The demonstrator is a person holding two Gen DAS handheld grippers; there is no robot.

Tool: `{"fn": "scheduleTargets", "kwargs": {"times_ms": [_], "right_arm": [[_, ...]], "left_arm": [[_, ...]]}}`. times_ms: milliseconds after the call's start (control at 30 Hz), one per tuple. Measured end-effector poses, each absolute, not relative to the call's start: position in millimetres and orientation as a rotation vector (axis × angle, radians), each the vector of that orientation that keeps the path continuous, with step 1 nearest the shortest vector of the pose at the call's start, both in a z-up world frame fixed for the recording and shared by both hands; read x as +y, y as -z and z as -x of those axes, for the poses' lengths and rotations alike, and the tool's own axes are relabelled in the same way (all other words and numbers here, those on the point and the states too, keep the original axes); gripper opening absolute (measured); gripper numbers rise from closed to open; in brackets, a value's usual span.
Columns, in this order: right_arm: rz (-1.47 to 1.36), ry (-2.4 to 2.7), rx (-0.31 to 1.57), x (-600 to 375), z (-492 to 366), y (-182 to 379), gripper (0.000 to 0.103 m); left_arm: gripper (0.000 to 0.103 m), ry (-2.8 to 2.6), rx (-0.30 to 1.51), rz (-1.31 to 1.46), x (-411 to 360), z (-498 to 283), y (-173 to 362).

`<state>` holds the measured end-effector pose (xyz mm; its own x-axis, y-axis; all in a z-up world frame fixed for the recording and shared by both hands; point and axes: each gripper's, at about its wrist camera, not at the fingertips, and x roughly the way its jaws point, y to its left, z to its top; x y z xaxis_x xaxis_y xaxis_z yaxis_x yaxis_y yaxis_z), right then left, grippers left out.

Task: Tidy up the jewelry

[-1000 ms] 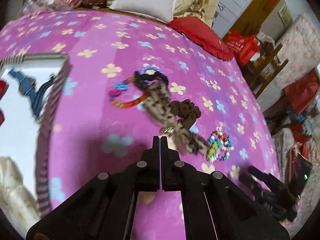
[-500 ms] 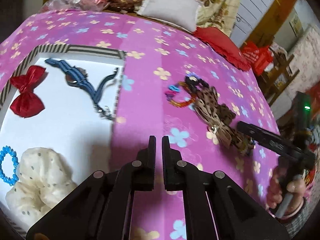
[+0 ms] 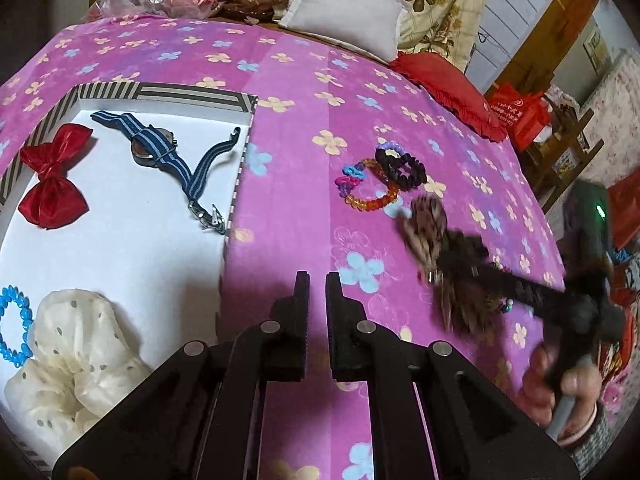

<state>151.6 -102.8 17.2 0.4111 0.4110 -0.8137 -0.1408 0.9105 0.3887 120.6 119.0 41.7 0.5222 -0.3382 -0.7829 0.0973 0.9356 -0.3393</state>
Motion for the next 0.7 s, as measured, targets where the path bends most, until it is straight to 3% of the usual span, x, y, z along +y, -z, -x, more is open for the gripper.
{"fn": "scheduleTargets", "kwargs": {"times_ms": [133, 267, 700], "right_arm": [[-0.284, -0.388, 1.063, -109, -114, -15, 0.016], [-0.313, -0.413, 1.025, -122, -98, -11, 0.016], [-0.409, -0.486, 0.982, -139, -97, 0, 0.017]], "left_arm": [[0.006, 0.246, 1.019, 0.249, 109, -131, -40], [0.027, 0.232, 1.043, 0.192, 88, -158, -40], [0.027, 0.199, 1.075, 0.042, 41, -245, -18]]}}
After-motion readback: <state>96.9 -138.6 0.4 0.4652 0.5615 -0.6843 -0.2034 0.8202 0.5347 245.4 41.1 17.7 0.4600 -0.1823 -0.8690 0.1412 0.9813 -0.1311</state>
